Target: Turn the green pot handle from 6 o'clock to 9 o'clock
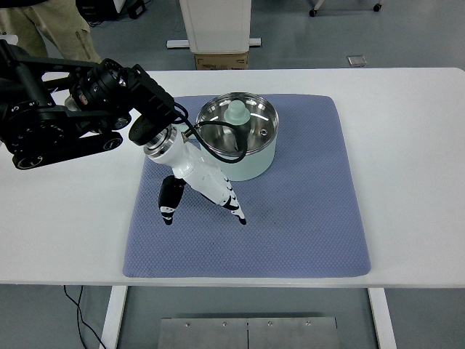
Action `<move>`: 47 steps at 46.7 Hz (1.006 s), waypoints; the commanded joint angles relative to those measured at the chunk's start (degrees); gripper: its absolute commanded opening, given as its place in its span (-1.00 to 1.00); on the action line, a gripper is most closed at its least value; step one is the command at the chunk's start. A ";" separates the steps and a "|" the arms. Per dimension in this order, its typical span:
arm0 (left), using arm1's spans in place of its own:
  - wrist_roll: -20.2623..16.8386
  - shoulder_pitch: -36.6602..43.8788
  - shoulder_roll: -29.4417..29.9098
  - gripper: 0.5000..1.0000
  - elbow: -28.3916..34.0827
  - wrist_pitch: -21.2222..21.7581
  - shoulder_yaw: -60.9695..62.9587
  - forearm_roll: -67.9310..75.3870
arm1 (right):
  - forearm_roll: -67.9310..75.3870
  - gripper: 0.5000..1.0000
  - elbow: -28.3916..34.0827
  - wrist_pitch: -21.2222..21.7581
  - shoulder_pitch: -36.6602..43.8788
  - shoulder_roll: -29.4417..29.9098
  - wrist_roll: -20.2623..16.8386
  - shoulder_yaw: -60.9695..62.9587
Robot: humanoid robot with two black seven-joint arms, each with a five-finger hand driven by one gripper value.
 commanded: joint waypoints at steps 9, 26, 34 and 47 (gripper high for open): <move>0.99 3.11 -0.02 1.00 0.17 2.71 -4.42 -16.60 | 0.00 1.00 0.00 -0.07 0.00 0.00 0.03 0.00; 1.52 5.57 0.15 1.00 3.07 6.93 -7.32 -34.62 | 0.00 1.00 0.00 0.01 0.00 0.00 0.02 0.00; 1.44 5.75 1.47 1.00 6.32 7.37 -7.41 -45.34 | 0.00 1.00 0.00 -0.07 0.00 0.00 0.02 0.00; 1.44 7.68 1.73 1.00 14.75 7.55 -7.41 -67.31 | 0.00 1.00 0.00 0.01 0.00 0.00 -0.06 0.00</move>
